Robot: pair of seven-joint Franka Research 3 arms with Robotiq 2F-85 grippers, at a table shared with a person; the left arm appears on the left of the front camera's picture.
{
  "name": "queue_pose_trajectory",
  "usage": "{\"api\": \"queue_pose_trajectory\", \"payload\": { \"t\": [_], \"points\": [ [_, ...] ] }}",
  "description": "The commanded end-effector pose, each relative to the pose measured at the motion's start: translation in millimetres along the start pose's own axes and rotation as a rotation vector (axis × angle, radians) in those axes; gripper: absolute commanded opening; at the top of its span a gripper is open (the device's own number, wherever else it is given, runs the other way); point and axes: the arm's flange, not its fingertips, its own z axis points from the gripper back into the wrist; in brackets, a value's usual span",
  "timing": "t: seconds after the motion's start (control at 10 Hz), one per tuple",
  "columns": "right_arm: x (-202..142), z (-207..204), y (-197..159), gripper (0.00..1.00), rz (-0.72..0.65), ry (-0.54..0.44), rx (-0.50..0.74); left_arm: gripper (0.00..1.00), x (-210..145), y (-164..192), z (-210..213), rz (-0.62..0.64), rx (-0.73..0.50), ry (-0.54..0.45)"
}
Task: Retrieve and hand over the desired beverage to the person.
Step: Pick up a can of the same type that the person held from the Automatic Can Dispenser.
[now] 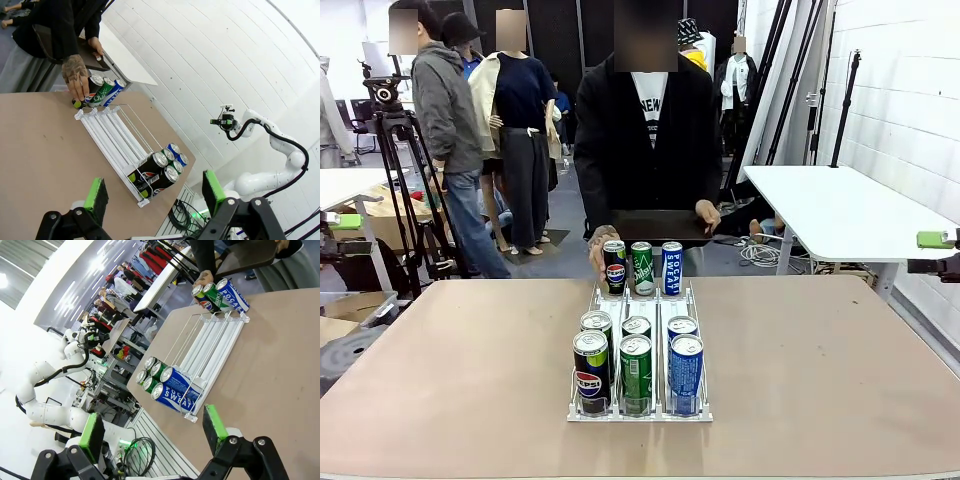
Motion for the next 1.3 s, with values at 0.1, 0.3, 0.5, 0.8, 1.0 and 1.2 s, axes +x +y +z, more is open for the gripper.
{"api": "queue_pose_trajectory", "payload": {
  "t": [0.1, 0.3, 0.5, 0.8, 1.0, 1.2],
  "points": [
    [1.6, -2.5, -1.9, 1.00, 0.017, -0.024, 0.021, 1.00, 0.0, 0.0, 0.9, -0.003, 0.006, -0.003],
    [1.6, -2.5, -1.9, 1.00, 0.017, -0.024, 0.021, 1.00, 0.0, 0.0, 0.9, -0.003, 0.006, -0.003],
    [1.6, -2.5, -1.9, 1.00, 0.017, -0.024, 0.021, 1.00, 0.0, 0.0, 0.9, -0.003, 0.006, -0.003],
    [1.6, -2.5, -1.9, 1.00, 0.017, -0.024, 0.021, 1.00, 0.0, 0.0, 0.9, -0.003, 0.006, -0.003],
    [1.6, -2.5, -1.9, 1.00, 0.017, -0.024, 0.021, 1.00, 0.0, 0.0, 0.9, -0.003, 0.006, -0.003],
    [1.6, -2.5, -1.9, 1.00, 0.017, -0.024, 0.021, 1.00, 0.0, 0.0, 0.9, -0.003, 0.006, -0.003]
  ]
}}
